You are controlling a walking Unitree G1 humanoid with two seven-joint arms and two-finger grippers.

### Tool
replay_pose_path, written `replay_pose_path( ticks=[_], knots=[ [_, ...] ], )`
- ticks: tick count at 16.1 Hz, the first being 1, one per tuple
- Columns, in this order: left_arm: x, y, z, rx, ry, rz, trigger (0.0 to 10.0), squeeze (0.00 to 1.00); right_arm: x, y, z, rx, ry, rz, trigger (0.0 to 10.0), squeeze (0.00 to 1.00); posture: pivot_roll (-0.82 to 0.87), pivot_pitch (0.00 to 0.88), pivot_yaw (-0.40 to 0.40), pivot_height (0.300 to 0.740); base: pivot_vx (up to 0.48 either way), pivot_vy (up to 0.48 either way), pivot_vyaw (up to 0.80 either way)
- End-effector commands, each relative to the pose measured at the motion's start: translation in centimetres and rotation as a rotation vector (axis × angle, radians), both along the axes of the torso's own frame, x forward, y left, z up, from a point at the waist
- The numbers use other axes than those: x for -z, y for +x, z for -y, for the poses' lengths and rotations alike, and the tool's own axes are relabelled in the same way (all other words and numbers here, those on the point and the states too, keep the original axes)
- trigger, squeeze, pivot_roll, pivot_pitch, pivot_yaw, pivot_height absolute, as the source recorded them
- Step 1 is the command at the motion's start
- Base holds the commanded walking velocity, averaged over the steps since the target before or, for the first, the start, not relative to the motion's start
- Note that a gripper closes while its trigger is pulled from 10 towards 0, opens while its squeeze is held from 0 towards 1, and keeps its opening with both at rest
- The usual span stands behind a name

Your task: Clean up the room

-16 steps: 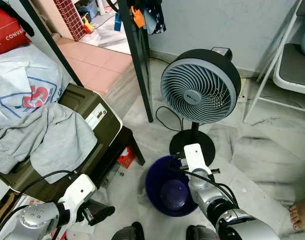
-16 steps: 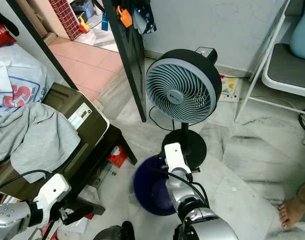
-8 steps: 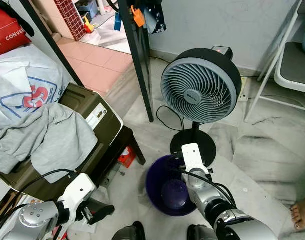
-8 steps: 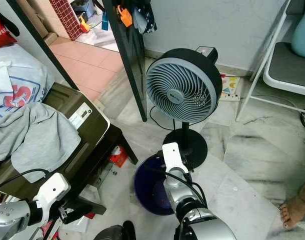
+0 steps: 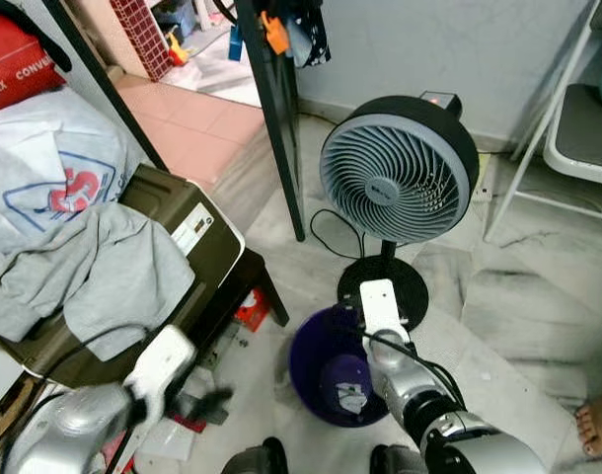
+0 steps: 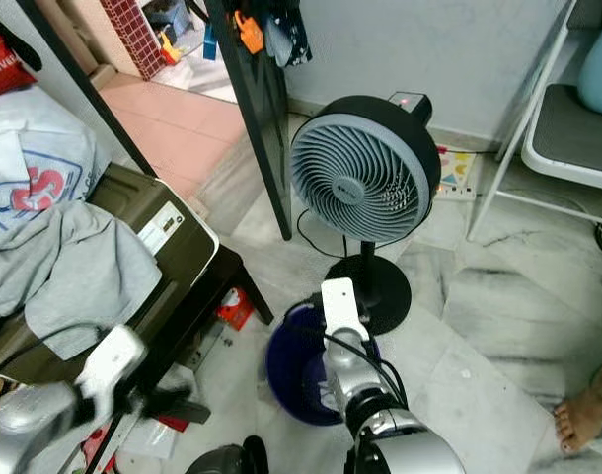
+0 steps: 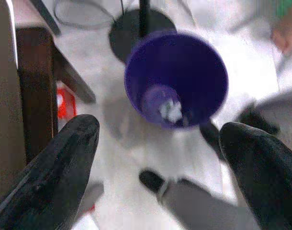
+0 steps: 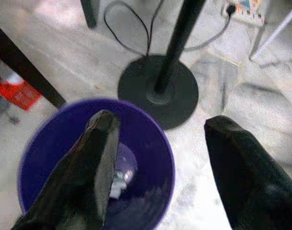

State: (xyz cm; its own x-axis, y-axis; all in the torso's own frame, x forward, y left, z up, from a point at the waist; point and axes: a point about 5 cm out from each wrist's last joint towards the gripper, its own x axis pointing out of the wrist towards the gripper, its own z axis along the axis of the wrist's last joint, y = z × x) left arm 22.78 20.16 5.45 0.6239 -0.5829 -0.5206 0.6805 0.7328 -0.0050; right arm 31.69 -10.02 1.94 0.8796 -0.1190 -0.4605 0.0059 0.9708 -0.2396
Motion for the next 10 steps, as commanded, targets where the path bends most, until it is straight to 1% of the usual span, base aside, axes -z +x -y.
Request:
replay_pose_path(
  ticks=[1, 3, 4, 6, 8, 9, 10],
  knots=[
    [0.3, 0.4, -0.4, -0.053, -0.007, 0.01, 10.0, 0.0, -0.6, 0.3, -0.8, -0.025, 0.034, 0.038, 10.0, 1.0, -0.07, 0.127, 0.138, 0.74, 0.0, 0.0, 0.0],
    [0.1, 2.2, 1.2, -0.092, -0.063, 0.063, 10.0, 0.0, -1.9, 0.8, -0.5, -0.061, 0.044, 0.119, 10.0, 1.0, -0.12, 0.083, 0.13, 0.74, 0.0, 0.0, 0.0],
    [0.0, 2.6, 1.8, -0.103, -0.087, 0.08, 10.0, 0.0, -2.1, 0.8, -0.4, -0.07, 0.058, 0.135, 10.0, 1.0, -0.13, 0.073, 0.129, 0.74, 0.0, 0.0, 0.0],
    [-0.3, 3.3, 2.4, -0.131, -0.112, 0.104, 10.0, 0.0, -2.6, 0.8, -0.1, -0.077, 0.05, 0.164, 10.0, 1.0, -0.14, 0.047, 0.128, 0.74, 0.0, 0.0, 0.0],
    [-1.2, 4.1, 2.9, -0.189, -0.148, 0.175, 10.0, 0.0, -3.4, 0.7, 0.4, -0.083, 0.042, 0.215, 10.0, 1.0, -0.17, 0.017, 0.127, 0.74, 0.0, 0.0, 0.0],
    [-2.0, 4.5, 3.1, -0.216, -0.166, 0.23, 10.0, 0.0, -3.9, 0.6, 0.9, -0.087, 0.034, 0.246, 10.0, 1.0, -0.2, 0.0, 0.13, 0.74, 0.0, 0.0, 0.0],
    [-2.8, 4.7, 3.3, -0.235, -0.184, 0.292, 10.0, 0.0, -4.6, 0.4, 1.3, -0.092, 0.027, 0.286, 10.0, 1.0, -0.21, 0.0, 0.129, 0.74, 0.0, 0.0, 0.0]
  ],
)
